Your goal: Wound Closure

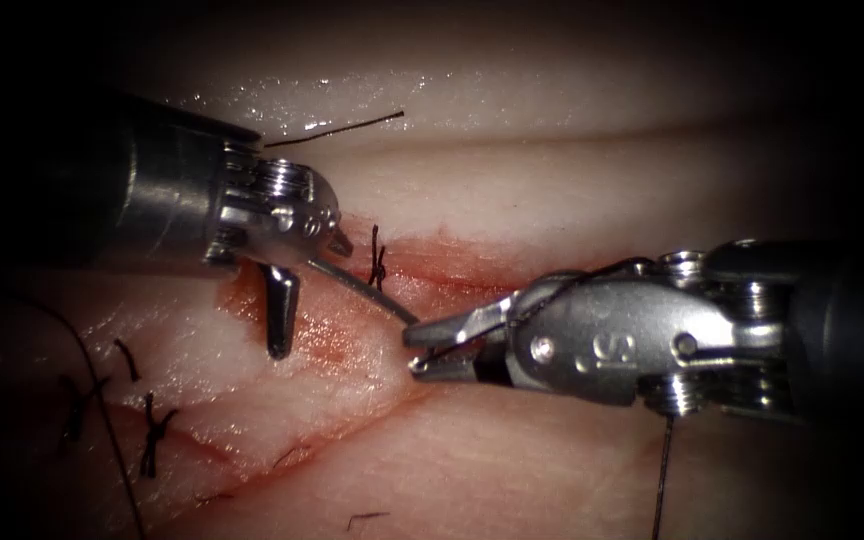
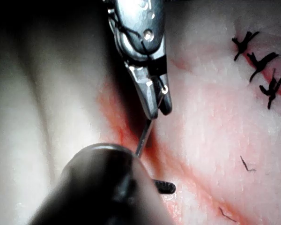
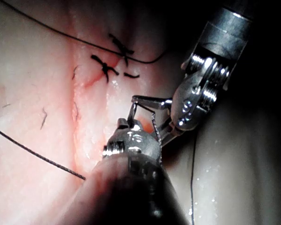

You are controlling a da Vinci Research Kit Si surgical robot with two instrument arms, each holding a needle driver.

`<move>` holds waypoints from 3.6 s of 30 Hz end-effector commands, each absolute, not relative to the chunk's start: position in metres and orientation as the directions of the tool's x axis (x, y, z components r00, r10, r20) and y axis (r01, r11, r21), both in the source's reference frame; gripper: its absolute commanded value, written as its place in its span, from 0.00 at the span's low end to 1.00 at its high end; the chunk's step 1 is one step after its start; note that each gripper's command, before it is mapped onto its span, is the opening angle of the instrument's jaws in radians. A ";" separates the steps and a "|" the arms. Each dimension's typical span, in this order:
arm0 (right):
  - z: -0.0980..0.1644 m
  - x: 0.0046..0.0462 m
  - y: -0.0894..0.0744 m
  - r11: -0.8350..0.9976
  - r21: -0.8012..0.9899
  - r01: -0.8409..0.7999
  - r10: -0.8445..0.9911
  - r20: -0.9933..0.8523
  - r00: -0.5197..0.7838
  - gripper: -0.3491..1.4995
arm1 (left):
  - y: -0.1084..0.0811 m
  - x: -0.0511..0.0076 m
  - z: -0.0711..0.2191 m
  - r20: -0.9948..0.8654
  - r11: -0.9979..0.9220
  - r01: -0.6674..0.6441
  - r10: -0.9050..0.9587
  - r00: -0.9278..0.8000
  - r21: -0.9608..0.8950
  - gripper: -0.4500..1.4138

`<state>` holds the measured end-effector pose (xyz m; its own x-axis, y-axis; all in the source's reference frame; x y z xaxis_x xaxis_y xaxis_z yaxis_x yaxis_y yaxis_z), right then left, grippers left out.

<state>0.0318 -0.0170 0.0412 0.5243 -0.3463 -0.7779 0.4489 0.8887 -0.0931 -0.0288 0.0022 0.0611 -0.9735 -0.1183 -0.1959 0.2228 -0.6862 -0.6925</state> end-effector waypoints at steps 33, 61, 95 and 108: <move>0.041 0.0297 -0.018 0.987 -0.087 -0.134 -0.009 -0.868 0.497 0.99 | 0.002 -0.0288 0.063 -0.425 -0.756 0.005 0.363 -0.829 -0.655 0.00; 0.045 0.0254 -0.020 0.695 0.081 -0.715 0.216 -0.971 0.101 0.94 | -0.003 -0.0340 0.063 -0.730 -0.733 -0.363 0.661 -0.176 -0.576 0.00; 0.044 0.0305 -0.019 0.649 -0.005 -0.761 0.156 -0.978 0.140 0.79 | -0.004 -0.0345 0.063 -0.749 -0.708 -0.419 0.656 -0.093 -0.568 0.00; 0.044 0.0298 -0.020 0.685 -0.092 -0.723 0.111 -0.968 0.227 0.00 | -0.004 -0.0346 0.062 -0.747 -0.705 -0.425 0.658 -0.093 -0.569 0.00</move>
<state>0.0290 -0.0198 0.0439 0.2294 0.1102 -0.9671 -0.7202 0.6876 -0.0925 -0.0341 -0.0039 0.0615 -0.0934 0.6586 -0.7466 -0.4248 -0.7046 -0.5684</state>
